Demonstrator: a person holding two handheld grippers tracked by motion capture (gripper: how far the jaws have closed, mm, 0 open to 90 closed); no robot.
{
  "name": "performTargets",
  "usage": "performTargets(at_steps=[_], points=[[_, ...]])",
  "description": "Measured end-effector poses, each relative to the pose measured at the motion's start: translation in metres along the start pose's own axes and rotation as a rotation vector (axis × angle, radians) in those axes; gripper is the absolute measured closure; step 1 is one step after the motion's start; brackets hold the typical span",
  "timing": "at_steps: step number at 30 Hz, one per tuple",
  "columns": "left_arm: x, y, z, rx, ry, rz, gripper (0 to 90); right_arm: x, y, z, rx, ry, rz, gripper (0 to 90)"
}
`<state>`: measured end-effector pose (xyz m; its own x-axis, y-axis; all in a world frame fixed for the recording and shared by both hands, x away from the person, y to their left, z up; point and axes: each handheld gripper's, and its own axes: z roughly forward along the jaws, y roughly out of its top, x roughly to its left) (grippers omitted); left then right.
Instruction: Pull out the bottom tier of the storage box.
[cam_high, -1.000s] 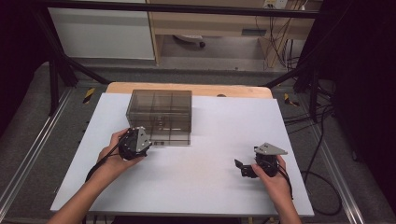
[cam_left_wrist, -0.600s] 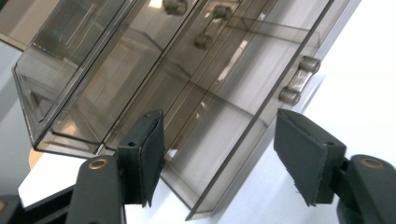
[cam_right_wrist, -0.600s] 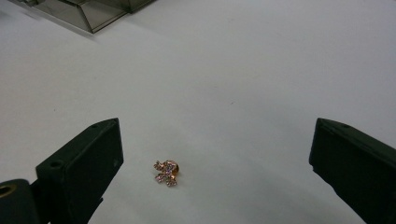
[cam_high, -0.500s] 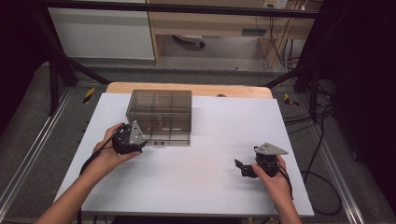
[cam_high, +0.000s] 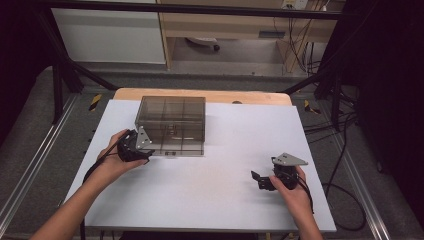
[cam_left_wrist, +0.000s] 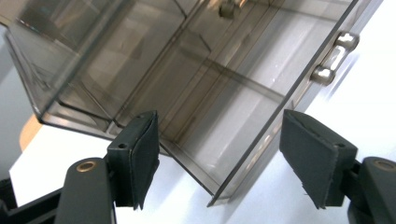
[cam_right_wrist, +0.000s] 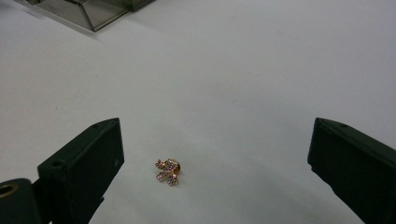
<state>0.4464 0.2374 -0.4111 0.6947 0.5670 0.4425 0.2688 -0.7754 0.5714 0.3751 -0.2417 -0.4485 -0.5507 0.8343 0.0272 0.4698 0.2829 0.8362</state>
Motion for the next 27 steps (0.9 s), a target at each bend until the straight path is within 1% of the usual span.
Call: performTargets(at_steps=[4,9,15,18,22,23,24,27], points=[[0.002,-0.001,0.000,-0.008,-0.011,-0.008,29.9,0.000,0.000,0.000,0.004,0.001,0.000,4.1],[0.002,0.000,0.000,-0.007,-0.029,0.007,33.0,0.000,0.000,0.000,0.005,0.002,-0.004,4.2],[0.004,0.000,0.002,-0.010,-0.037,0.002,36.5,0.000,0.000,0.000,0.004,0.004,-0.003,4.5],[0.004,0.001,0.003,-0.006,-0.045,0.007,39.1,0.000,0.000,0.000,0.005,0.005,-0.004,4.5],[0.004,0.003,0.006,0.000,-0.078,0.007,44.0,-0.001,0.000,0.000,0.006,0.005,-0.003,4.7],[0.004,0.003,0.006,0.000,-0.078,0.007,45.3,-0.001,0.000,0.000,0.006,0.006,-0.003,4.7],[0.003,0.004,0.007,-0.003,-0.099,0.009,46.4,-0.001,0.000,0.000,0.006,0.005,-0.004,4.7],[-0.001,0.008,0.010,-0.005,-0.130,0.021,50.4,0.000,0.000,0.000,0.005,0.006,-0.004,4.7]])
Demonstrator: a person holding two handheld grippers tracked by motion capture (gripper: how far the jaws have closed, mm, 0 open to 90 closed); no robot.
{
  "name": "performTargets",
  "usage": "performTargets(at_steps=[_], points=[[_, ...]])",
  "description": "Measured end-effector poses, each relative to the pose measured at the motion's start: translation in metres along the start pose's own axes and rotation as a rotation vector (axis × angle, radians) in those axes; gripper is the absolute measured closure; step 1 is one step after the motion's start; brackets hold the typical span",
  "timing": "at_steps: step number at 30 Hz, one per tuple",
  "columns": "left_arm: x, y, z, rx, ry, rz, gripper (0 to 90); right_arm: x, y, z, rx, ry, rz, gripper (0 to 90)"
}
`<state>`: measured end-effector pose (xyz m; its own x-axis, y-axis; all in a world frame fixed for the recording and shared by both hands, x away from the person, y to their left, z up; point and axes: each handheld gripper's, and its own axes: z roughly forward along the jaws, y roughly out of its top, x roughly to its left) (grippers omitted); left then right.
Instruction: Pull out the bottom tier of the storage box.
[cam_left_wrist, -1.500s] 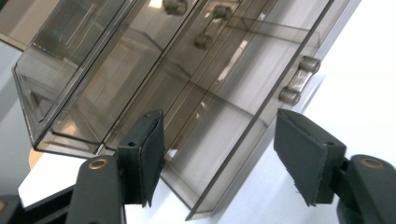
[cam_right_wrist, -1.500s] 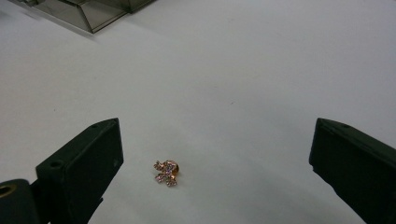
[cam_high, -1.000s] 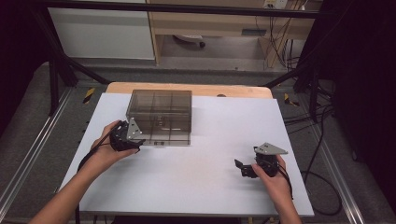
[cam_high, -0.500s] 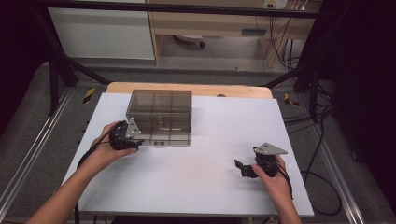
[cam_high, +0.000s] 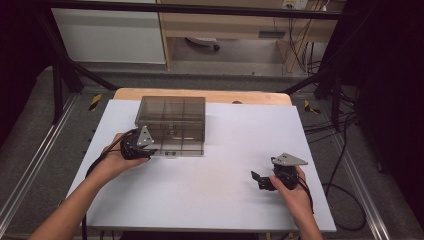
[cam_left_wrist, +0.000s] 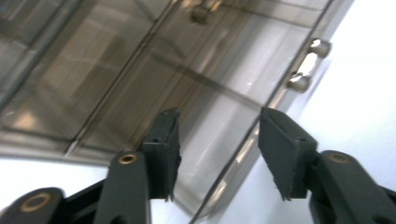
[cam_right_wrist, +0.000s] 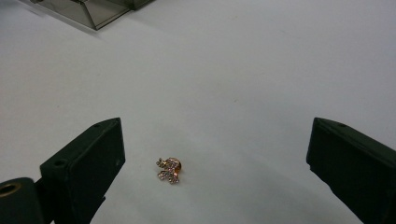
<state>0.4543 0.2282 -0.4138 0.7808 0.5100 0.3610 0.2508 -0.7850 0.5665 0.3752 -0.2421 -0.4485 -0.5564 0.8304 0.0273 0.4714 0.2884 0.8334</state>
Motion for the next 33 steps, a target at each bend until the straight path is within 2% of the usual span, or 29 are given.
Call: performTargets(at_steps=[5,10,17,22,26,29,33], points=[[-0.006,0.003,0.005,0.023,-0.030,0.025,54.5,0.000,0.000,0.000,0.001,0.002,0.000,4.8],[-0.006,-0.003,0.008,0.026,-0.043,0.036,56.6,0.000,-0.001,0.001,0.013,-0.004,0.007,4.9],[0.004,-0.014,0.009,0.039,-0.056,-0.003,59.9,-0.001,-0.002,0.001,0.017,-0.006,0.012,4.9],[0.008,-0.014,0.007,0.041,-0.078,-0.024,62.9,-0.003,-0.002,0.004,0.016,-0.020,0.021,6.1],[0.005,-0.009,0.006,0.048,-0.096,0.020,65.7,0.000,0.001,0.009,0.013,-0.018,0.034,6.5],[0.006,-0.007,0.005,0.044,-0.108,0.023,68.2,0.005,0.003,0.011,0.021,-0.010,0.004,6.5],[0.006,-0.008,0.002,0.050,-0.119,0.034,72.0,0.008,0.003,0.013,0.030,-0.004,-0.011,6.6]])
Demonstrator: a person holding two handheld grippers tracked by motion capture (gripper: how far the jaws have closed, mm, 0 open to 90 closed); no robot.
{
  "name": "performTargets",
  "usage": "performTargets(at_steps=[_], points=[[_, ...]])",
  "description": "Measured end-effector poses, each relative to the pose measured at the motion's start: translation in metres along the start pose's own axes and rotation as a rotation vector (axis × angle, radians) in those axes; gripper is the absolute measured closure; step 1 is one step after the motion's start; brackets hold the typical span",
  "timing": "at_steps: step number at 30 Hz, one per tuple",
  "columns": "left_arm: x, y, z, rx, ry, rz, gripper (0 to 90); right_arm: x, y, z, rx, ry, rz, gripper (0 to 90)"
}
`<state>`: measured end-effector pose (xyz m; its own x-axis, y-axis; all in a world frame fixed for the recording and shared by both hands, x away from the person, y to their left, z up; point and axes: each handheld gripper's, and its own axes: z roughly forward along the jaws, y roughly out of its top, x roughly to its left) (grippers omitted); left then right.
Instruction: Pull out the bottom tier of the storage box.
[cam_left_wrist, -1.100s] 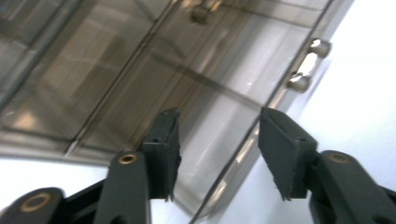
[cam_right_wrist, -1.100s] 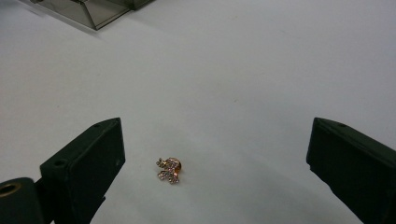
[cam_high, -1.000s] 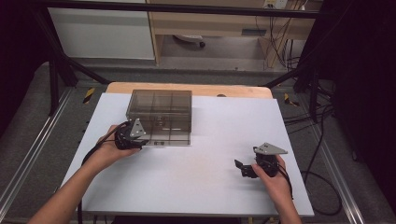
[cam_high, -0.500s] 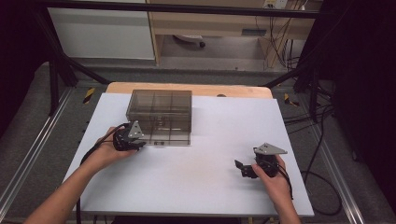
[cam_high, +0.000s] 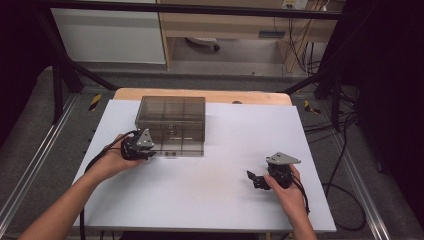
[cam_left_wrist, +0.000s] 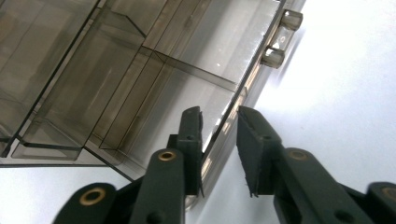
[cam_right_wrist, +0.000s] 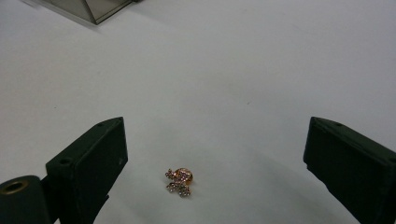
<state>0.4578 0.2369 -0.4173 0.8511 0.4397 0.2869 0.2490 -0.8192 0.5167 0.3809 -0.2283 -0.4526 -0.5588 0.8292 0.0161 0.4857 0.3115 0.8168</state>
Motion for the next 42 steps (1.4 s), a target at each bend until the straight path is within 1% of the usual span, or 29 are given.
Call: performTargets(at_steps=[2,3,4,7,9,10,14,16,21,23,27,32,40,42], points=[[0.000,0.000,-0.001,0.002,-0.003,0.001,72.9,0.000,0.000,0.000,0.001,0.003,-0.006,6.6],[-0.001,-0.001,-0.002,0.014,0.004,0.009,73.8,0.000,0.000,-0.002,0.001,0.008,-0.009,6.6],[-0.002,-0.001,-0.003,0.013,0.007,0.011,73.7,-0.001,-0.001,-0.002,0.001,0.009,-0.014,6.6],[-0.003,-0.001,-0.005,0.005,0.007,0.001,74.2,-0.002,-0.003,-0.006,0.000,0.019,-0.024,6.6],[-0.003,0.001,-0.004,0.007,0.002,0.006,74.4,-0.003,-0.003,-0.008,-0.007,0.027,-0.019,6.6],[-0.002,0.001,-0.004,0.006,-0.003,0.010,74.6,-0.004,-0.002,-0.009,-0.010,0.031,-0.024,6.6],[-0.001,0.003,0.000,0.015,-0.020,0.021,74.4,-0.004,-0.002,-0.012,-0.024,0.031,-0.016,6.6],[0.000,0.004,0.001,0.016,-0.022,0.025,74.5,-0.004,-0.002,-0.012,-0.024,0.030,-0.020,6.6],[0.000,0.004,0.000,0.022,-0.030,0.043,74.2,-0.006,-0.002,-0.012,-0.026,0.028,-0.008,6.6],[0.000,0.004,0.000,0.025,-0.035,0.048,73.9,-0.006,-0.003,-0.012,-0.025,0.028,-0.011,6.6],[0.000,0.005,0.000,0.027,-0.038,0.050,73.4,-0.006,-0.003,-0.012,-0.023,0.029,-0.015,6.5],[0.000,0.006,0.000,0.033,-0.039,0.064,73.4,-0.006,-0.003,-0.011,-0.020,0.033,-0.016,6.4],[0.001,0.007,0.002,0.035,-0.035,0.065,73.2,-0.005,-0.003,-0.011,-0.013,0.036,-0.025,6.3],[0.002,0.007,0.003,0.040,-0.038,0.068,73.1,-0.005,-0.003,-0.011,-0.011,0.037,-0.021,6.3]])
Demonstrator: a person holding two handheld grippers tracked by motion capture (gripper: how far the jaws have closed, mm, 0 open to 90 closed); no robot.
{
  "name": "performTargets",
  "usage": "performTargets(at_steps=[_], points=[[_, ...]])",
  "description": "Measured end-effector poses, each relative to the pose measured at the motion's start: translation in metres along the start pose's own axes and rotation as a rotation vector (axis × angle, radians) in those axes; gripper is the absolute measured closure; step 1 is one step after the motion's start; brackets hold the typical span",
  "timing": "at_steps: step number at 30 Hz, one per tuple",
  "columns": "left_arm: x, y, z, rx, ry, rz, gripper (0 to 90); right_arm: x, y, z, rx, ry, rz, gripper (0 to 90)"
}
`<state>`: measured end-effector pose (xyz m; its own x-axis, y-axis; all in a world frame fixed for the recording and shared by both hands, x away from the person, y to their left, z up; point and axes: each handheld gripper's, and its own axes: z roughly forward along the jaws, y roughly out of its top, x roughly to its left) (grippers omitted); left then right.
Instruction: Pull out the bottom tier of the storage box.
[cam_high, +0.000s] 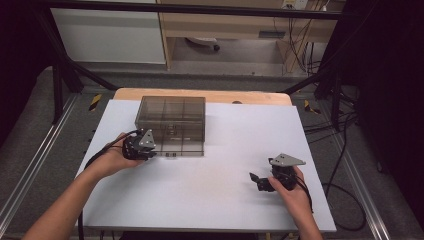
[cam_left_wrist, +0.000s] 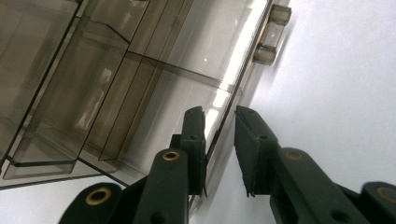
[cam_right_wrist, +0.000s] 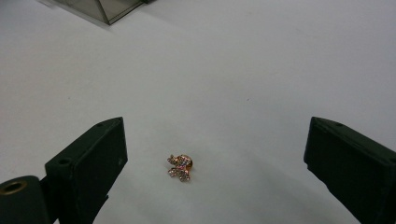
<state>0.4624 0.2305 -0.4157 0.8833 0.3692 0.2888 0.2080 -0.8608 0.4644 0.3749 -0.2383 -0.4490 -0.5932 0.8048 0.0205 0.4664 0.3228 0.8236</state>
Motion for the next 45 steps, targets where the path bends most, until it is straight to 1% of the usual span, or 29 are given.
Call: performTargets(at_steps=[3,4,5,7,11,12,13,16,17,18,21,22,24,25,26,29,31,32,36,37,38,39,40,42,43,45], points=[[0.000,0.002,0.003,0.001,-0.009,0.004,72.8,-0.001,0.000,0.000,-0.004,-0.004,0.008,6.2],[0.000,0.004,0.003,0.010,-0.011,0.018,73.1,-0.002,0.000,0.000,-0.005,-0.003,0.009,6.3],[0.000,0.005,0.005,0.014,-0.012,0.024,73.2,-0.002,0.000,0.000,-0.004,-0.004,0.014,6.2],[0.000,0.007,0.006,0.020,-0.013,0.041,73.8,-0.003,0.000,0.000,-0.001,-0.005,0.011,6.2],[0.001,0.008,0.008,0.027,-0.025,0.049,75.1,-0.001,-0.001,0.000,0.002,-0.003,0.008,6.2],[0.001,0.008,0.009,0.028,-0.031,0.059,75.4,-0.001,-0.001,0.000,0.002,-0.003,0.006,6.2],[0.001,0.008,0.009,0.027,-0.033,0.061,75.2,-0.001,-0.001,0.001,0.004,-0.001,0.000,6.2],[0.001,0.011,0.011,0.029,-0.035,0.078,75.3,-0.001,-0.001,0.001,0.007,0.001,-0.004,6.2],[0.001,0.011,0.011,0.029,-0.035,0.078,75.3,-0.001,-0.001,0.001,0.009,0.002,-0.002,6.2],[0.000,0.013,0.013,0.031,-0.037,0.092,75.5,-0.001,-0.001,0.001,0.009,0.003,-0.003,6.2],[0.000,0.015,0.015,0.035,-0.044,0.096,75.4,-0.001,-0.001,0.002,0.011,0.006,-0.006,6.2],[0.000,0.015,0.017,0.049,-0.048,0.108,75.4,-0.001,-0.001,0.002,0.012,0.007,-0.007,6.2],[0.000,0.015,0.018,0.051,-0.050,0.114,75.4,-0.001,-0.001,0.002,0.012,0.007,-0.006,6.2],[0.001,0.015,0.018,0.051,-0.055,0.125,76.2,-0.001,-0.001,0.002,0.012,0.009,-0.008,6.3],[0.001,0.015,0.018,0.051,-0.055,0.125,76.8,-0.001,-0.001,0.002,0.012,0.009,-0.008,6.3],[0.001,0.015,0.015,0.052,-0.065,0.150,78.4,-0.001,-0.001,0.001,0.008,0.012,-0.010,6.2],[0.002,0.015,0.015,0.052,-0.071,0.152,79.2,-0.001,-0.001,0.001,0.008,0.014,-0.008,6.2],[0.002,0.015,0.014,0.054,-0.085,0.159,79.6,-0.001,-0.001,0.001,0.008,0.015,-0.010,6.3],[0.002,0.016,0.013,0.055,-0.116,0.172,81.2,0.000,0.000,0.001,0.008,0.015,-0.012,6.2],[0.002,0.016,0.013,0.055,-0.116,0.172,81.6,0.000,0.000,0.001,0.006,0.015,-0.010,6.2],[0.000,0.015,0.012,0.054,-0.122,0.181,81.8,0.000,0.000,0.001,0.006,0.016,-0.009,6.2],[0.000,0.015,0.012,0.054,-0.122,0.181,82.1,0.000,0.000,0.001,0.005,0.017,-0.008,6.2],[-0.001,0.015,0.011,0.054,-0.123,0.189,82.3,0.000,0.000,0.001,0.005,0.017,-0.009,6.2],[-0.006,0.015,0.009,0.058,-0.110,0.212,82.6,0.000,0.000,0.001,0.007,0.016,-0.010,6.2],[-0.006,0.015,0.009,0.058,-0.110,0.212,82.8,0.000,0.000,0.001,0.007,0.016,-0.010,6.2],[-0.009,0.015,0.008,0.059,-0.110,0.227,83.0,0.000,0.000,0.001,0.007,0.017,-0.009,6.1]])
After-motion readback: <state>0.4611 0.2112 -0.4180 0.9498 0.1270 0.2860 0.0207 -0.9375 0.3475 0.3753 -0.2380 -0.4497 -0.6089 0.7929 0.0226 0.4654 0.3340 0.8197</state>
